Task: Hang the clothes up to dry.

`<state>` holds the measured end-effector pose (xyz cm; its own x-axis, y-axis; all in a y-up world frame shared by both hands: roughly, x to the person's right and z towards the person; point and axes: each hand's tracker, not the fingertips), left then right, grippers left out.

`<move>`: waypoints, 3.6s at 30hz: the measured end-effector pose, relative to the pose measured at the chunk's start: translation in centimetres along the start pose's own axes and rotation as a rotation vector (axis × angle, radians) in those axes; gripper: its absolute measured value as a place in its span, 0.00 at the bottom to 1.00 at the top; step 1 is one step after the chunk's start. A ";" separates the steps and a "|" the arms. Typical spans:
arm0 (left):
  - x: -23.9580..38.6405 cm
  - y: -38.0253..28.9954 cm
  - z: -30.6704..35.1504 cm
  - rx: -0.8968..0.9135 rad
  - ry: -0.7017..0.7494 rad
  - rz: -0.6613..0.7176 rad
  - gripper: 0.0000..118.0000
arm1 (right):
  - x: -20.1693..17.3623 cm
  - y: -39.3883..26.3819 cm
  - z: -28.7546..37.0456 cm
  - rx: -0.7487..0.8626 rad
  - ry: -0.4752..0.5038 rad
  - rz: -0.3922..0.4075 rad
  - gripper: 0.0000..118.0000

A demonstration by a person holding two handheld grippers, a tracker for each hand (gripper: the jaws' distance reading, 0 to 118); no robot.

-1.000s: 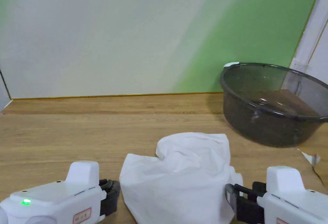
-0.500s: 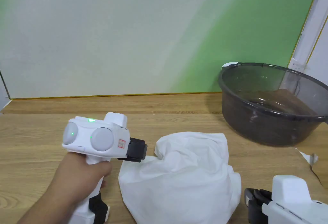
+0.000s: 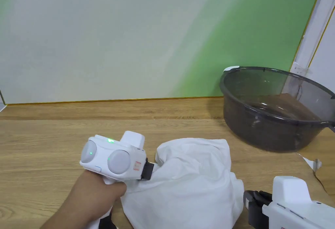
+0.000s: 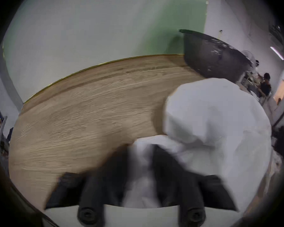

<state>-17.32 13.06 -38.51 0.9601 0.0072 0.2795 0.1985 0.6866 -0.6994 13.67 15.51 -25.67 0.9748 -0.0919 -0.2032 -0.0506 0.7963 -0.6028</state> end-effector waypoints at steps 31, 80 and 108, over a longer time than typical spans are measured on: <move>-0.6 -1.8 1.2 0.059 -0.041 0.087 0.00 | 4.2 13.7 -14.7 -0.209 0.211 -0.148 0.01; -17.5 31.5 38.8 0.742 0.469 0.100 0.00 | -6.9 50.5 8.3 0.525 0.082 0.027 0.01; -14.8 6.8 27.2 0.306 0.222 0.001 0.00 | -3.2 26.8 4.7 0.097 0.181 0.278 0.01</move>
<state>-35.56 37.38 -29.51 0.9862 -0.1273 0.1062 0.1622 0.8721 -0.4617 10.22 39.93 -37.55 0.8717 0.0389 -0.4885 -0.2797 0.8580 -0.4309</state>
